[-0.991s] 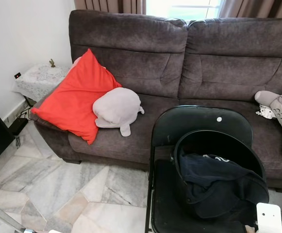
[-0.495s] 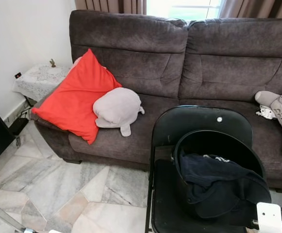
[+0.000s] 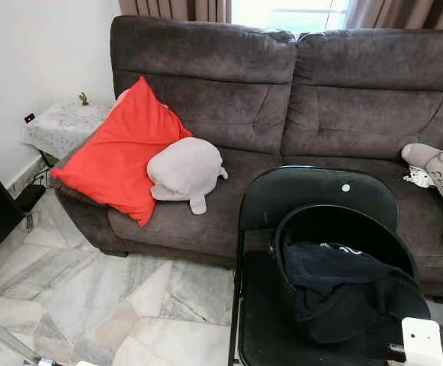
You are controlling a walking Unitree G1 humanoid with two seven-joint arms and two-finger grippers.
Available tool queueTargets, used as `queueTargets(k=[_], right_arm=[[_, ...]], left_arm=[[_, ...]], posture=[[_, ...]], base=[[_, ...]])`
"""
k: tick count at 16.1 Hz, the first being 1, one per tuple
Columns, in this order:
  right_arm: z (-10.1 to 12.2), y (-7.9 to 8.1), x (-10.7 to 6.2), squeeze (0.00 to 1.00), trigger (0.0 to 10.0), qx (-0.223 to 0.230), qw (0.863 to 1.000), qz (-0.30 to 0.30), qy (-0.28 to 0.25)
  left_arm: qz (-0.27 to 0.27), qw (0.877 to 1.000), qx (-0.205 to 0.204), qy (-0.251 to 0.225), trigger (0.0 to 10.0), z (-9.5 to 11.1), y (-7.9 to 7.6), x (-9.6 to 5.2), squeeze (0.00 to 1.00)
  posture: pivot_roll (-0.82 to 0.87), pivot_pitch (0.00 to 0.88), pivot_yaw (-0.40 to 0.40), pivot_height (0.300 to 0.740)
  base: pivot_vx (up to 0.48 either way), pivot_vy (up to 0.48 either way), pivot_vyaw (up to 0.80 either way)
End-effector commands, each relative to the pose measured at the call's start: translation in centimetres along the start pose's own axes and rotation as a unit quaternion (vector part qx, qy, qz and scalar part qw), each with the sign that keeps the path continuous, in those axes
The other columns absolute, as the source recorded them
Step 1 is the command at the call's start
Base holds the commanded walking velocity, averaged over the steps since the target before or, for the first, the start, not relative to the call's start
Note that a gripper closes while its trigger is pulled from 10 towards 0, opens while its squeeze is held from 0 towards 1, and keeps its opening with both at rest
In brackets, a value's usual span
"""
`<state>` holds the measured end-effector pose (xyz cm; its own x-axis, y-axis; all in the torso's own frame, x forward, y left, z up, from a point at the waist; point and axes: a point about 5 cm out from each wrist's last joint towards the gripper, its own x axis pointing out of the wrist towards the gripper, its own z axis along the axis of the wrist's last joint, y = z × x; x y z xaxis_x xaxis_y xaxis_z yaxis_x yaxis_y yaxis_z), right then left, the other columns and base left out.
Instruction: Hang hanger
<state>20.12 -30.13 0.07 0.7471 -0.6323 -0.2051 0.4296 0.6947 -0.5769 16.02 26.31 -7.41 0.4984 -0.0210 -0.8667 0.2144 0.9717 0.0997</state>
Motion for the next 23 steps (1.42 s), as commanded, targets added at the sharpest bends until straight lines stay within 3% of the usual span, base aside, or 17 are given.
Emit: queueTargets(k=[1,9,11,15,17,20,23], right_arm=[[-0.2,-0.1,0.0,0.00,0.0,-0.004,1.000,-0.003,0.005],[5.7,0.9,-0.5,0.00,0.0,0.074,0.993,0.004,-0.094],[8.0,0.9,-1.7,0.00,0.0,0.124,0.985,0.017,-0.120],[8.9,0.8,-3.6,0.00,0.0,0.145,0.980,0.032,-0.130],[9.2,0.2,-4.4,0.00,0.0,0.176,0.977,0.024,-0.113],[11.9,-1.3,-3.3,0.00,0.0,0.281,0.956,-0.013,-0.083],[14.9,-1.2,-2.6,0.00,0.0,0.291,0.950,0.005,-0.117]], left_arm=[[0.000,1.000,0.005,0.010,10.0,-0.3,0.0,0.0,0.00],[-0.001,1.000,0.007,0.008,10.0,-0.3,0.0,0.0,0.00],[-0.002,1.000,0.008,0.009,10.0,-0.2,0.0,0.0,0.00],[-0.004,1.000,0.008,0.008,10.0,-0.2,0.0,0.0,0.00],[-0.004,1.000,0.009,0.009,10.0,-0.2,0.0,0.0,0.00],[-0.005,1.000,0.011,0.009,10.0,-0.2,0.0,0.0,0.00],[-0.004,1.000,0.010,0.009,10.0,-0.3,0.0,0.0,0.00]], posture=[[-0.03,0.026,0.017,0.740],[-0.04,0.028,0.021,0.740],[-0.05,0.025,0.021,0.740],[-0.05,0.021,0.018,0.740],[-0.06,0.018,0.018,0.740],[-0.06,0.009,0.023,0.740],[-0.05,0.000,0.021,0.740]], base=[[0.000,0.000,0.00],[0.000,0.000,0.00],[0.000,0.000,0.00],[0.000,0.000,0.00],[0.000,0.000,0.00],[0.000,0.000,0.00],[0.000,0.000,0.00]])
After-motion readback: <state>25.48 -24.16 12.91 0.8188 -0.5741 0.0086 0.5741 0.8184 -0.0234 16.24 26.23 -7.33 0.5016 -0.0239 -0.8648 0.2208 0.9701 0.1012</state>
